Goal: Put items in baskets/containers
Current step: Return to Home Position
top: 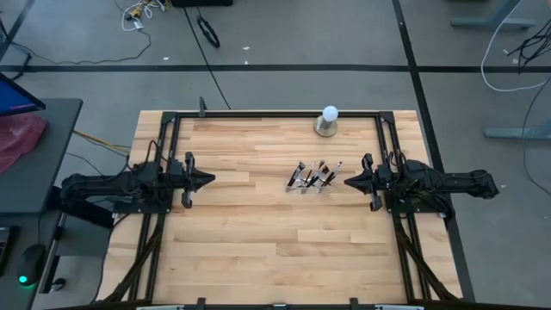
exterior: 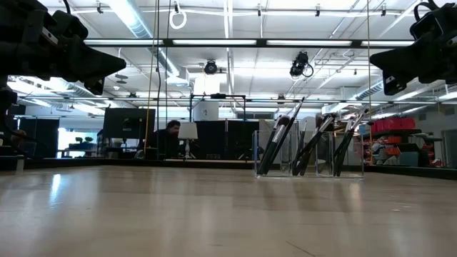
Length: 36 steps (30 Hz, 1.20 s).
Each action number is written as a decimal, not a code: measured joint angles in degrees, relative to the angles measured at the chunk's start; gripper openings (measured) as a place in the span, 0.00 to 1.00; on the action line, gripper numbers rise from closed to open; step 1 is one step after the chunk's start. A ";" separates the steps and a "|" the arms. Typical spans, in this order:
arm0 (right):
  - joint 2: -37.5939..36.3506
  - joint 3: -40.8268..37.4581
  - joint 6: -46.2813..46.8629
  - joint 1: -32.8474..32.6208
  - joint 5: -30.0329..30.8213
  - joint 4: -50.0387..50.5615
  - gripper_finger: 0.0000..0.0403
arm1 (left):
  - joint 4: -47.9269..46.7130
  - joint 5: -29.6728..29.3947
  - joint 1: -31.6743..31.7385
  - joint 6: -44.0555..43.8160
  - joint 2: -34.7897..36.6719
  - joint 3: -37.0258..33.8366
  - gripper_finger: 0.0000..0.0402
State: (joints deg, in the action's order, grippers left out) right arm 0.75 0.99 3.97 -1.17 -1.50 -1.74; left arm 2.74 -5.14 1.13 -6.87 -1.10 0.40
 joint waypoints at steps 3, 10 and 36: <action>0.00 0.00 0.00 0.00 0.00 0.00 0.03 | 0.00 -0.01 0.00 0.00 0.00 0.00 0.07; 0.00 0.00 -0.02 0.00 0.01 0.00 0.03 | 0.00 0.01 0.00 0.00 0.00 0.00 0.07; 0.00 0.00 -0.04 0.02 0.04 0.02 0.03 | -0.20 0.01 0.00 5.64 -0.02 0.00 0.07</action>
State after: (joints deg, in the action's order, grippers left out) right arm 0.75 0.99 3.92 -1.15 -1.45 -1.72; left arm 2.54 -5.13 1.13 -1.23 -1.13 0.40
